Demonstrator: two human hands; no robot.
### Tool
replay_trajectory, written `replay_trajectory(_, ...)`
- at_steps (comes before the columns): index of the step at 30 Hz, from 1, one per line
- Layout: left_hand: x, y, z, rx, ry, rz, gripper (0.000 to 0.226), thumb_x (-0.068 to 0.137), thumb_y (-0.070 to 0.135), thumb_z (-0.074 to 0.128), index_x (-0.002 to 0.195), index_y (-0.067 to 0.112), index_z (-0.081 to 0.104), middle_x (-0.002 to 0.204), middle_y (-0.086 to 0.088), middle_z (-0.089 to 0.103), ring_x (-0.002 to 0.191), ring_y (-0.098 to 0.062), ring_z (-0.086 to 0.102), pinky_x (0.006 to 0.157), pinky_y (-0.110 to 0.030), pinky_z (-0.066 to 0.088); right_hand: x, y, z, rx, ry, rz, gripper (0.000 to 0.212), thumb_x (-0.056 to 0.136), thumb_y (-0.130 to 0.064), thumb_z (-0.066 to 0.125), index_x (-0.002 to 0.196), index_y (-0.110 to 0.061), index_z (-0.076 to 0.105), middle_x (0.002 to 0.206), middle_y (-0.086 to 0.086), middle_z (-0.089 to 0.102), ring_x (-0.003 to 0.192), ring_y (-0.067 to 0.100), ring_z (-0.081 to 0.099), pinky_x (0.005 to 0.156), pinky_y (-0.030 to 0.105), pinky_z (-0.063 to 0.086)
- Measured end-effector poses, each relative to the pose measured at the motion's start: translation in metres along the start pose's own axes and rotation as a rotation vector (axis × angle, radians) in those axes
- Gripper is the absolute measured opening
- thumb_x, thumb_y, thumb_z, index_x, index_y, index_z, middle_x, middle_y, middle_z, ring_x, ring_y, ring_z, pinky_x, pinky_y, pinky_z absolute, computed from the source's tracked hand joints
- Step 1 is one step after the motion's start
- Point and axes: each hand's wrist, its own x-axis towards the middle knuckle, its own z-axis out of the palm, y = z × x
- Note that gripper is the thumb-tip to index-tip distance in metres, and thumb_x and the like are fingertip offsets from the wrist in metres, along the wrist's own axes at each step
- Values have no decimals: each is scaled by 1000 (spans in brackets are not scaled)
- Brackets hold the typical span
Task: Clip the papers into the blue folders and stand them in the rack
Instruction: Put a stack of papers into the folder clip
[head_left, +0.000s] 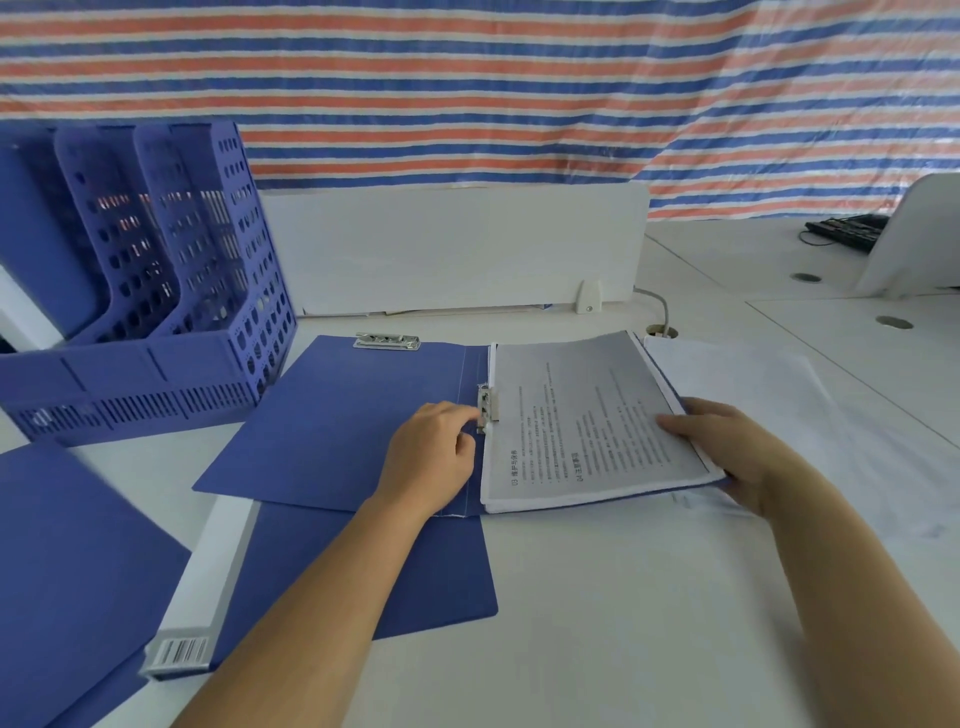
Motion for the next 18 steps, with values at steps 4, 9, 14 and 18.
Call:
replay_trajectory(4, 1, 1, -7, -27, 288, 36, 23, 90, 17, 57, 109, 17, 69, 101, 3, 69, 95, -16, 60, 71, -22, 44, 2, -1, 4, 241, 34, -88, 23, 99, -7, 49, 118, -14, 62, 104, 15, 72, 84, 29, 73, 57, 36, 60)
replay_trajectory(9, 1, 5, -15, -45, 425, -163, 39, 94, 37, 52, 61, 18, 47, 59, 8, 47, 57, -14, 43, 47, -25, 31, 5, 2, 7, 407, 124, -91, 26, 100, -4, 46, 121, -15, 58, 103, 8, 69, 90, 22, 68, 58, 31, 62)
replay_trajectory(14, 4, 3, -18, -470, 225, -636, 48, 94, 47, 45, 63, 11, 39, 55, -9, 53, 52, -23, 65, 46, -32, 46, 5, 6, 9, 421, 108, -84, 24, 100, -5, 46, 108, -18, 64, 97, 7, 73, 86, 23, 70, 57, 33, 61)
replay_trajectory(18, 8, 1, -18, -732, 416, -728, 34, 81, 17, 68, 101, 11, 41, 99, -1, 48, 85, -23, 55, 58, -22, 43, 9, 9, 9, 401, 105, -64, 24, 99, -7, 49, 105, -21, 66, 99, 7, 74, 87, 23, 71, 60, 36, 62)
